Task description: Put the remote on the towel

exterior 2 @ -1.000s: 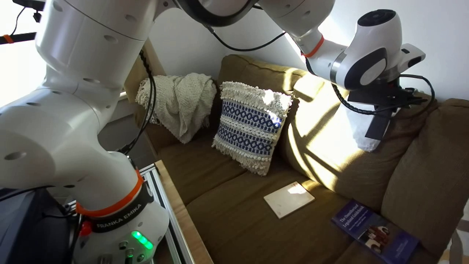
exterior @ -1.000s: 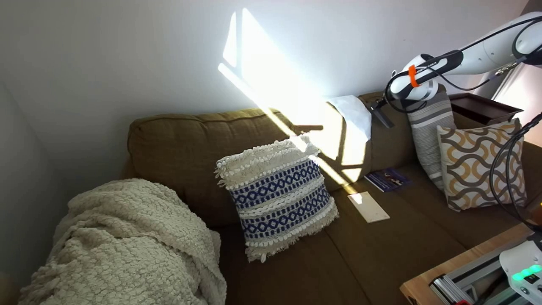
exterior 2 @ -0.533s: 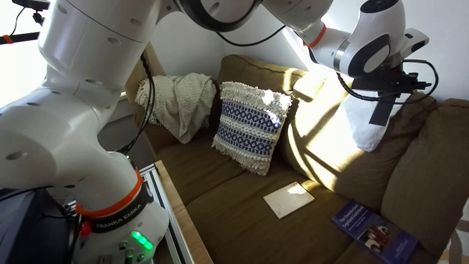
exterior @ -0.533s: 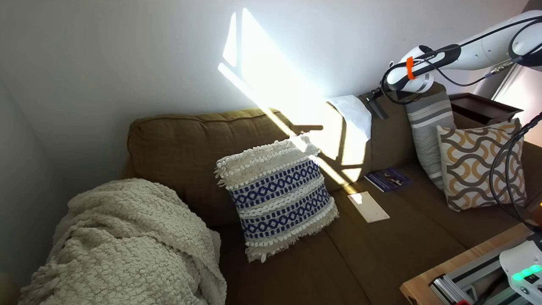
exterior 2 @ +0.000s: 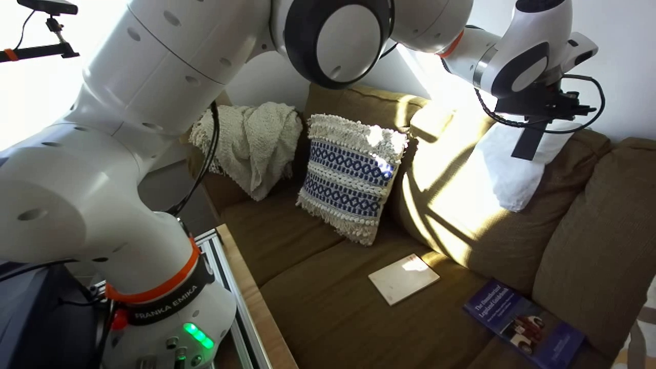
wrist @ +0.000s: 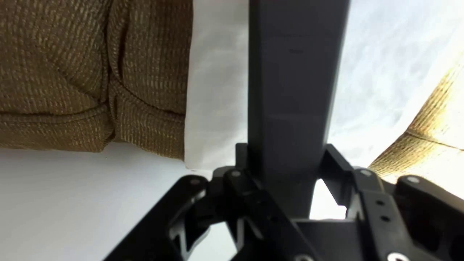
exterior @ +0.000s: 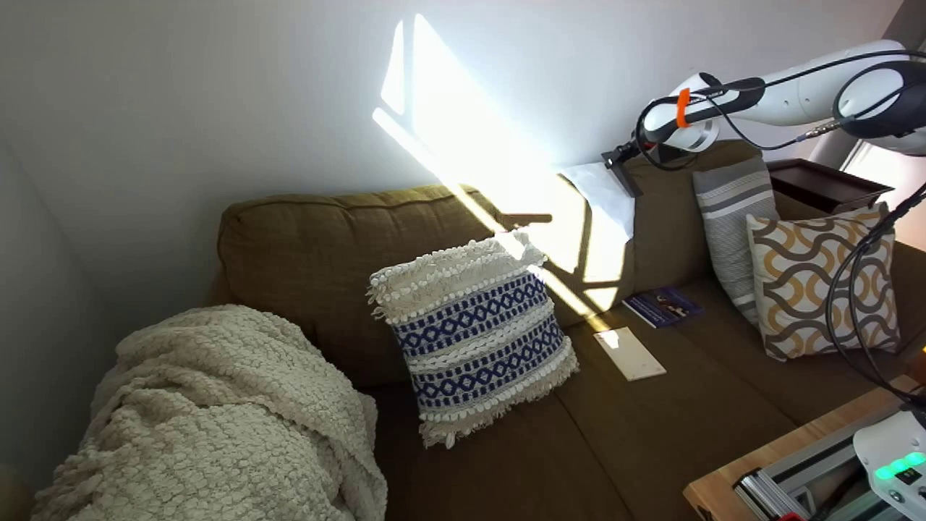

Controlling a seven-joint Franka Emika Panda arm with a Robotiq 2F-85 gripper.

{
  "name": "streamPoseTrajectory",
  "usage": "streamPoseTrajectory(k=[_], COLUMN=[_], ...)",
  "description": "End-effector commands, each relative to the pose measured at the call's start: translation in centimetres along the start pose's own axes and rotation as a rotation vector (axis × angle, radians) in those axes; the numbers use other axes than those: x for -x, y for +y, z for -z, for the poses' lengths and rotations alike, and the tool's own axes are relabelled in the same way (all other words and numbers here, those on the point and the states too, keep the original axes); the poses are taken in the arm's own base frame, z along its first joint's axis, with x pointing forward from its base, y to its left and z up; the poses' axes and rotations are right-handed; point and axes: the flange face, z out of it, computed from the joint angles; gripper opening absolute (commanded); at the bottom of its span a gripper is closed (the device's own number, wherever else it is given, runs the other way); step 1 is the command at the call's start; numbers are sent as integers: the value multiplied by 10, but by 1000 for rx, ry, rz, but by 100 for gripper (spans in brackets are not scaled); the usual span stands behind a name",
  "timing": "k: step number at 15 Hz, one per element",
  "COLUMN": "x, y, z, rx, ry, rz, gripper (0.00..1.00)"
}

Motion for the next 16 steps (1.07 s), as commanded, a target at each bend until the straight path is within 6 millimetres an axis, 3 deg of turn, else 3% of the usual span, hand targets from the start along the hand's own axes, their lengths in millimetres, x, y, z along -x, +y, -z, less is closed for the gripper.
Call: streamPoseTrajectory(k=[1,11,13,16], x=[-9,7,8,1], y=[-2,-3,-2,-1], z=[-28,-72,-74,-68], rx=[-9,2,1,2], ry=[34,52,50,74], rz=[14,-1,-4,-5], gripper=[26,26,77,88])
